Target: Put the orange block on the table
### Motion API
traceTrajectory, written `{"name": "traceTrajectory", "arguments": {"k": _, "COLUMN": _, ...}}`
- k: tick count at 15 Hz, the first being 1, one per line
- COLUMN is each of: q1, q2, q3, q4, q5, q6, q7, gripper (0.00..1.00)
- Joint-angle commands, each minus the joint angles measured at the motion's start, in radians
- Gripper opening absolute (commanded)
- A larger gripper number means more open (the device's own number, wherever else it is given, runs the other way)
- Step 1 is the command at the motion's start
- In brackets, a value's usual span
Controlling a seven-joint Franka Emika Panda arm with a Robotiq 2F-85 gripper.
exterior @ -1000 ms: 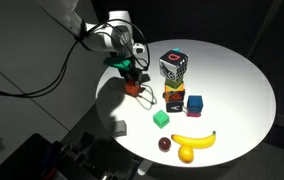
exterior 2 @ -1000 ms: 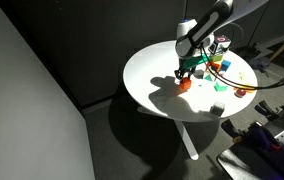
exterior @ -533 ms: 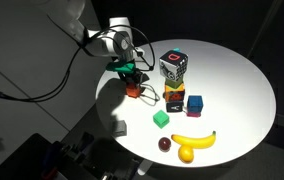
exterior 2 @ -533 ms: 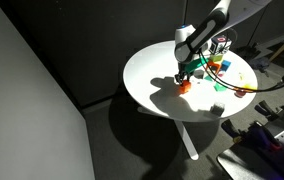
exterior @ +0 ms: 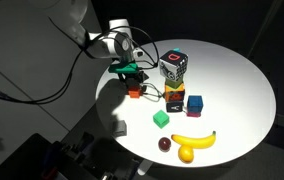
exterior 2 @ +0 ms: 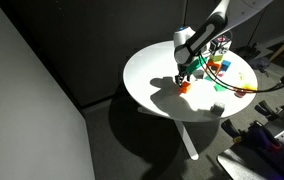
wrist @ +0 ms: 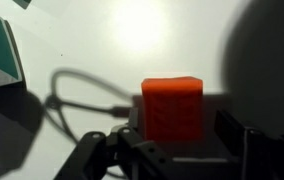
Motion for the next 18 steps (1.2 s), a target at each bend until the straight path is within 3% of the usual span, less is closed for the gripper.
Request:
{"name": "traceTrajectory", "arguments": {"k": 1, "q1": -0.007, "q2": 0.012, "q3": 0.009, "q4": 0.037, "q5": -0.021, "q6": -0.032, "q7": -0.026, "gripper": 1.0}}
{"name": "traceTrajectory", "arguments": {"k": 18, "q1": -0.025, "q2": -0.098, "q3": 0.011, "q4": 0.01, "q5": 0.011, "q6": -0.062, "q7": 0.018, "gripper": 1.0}}
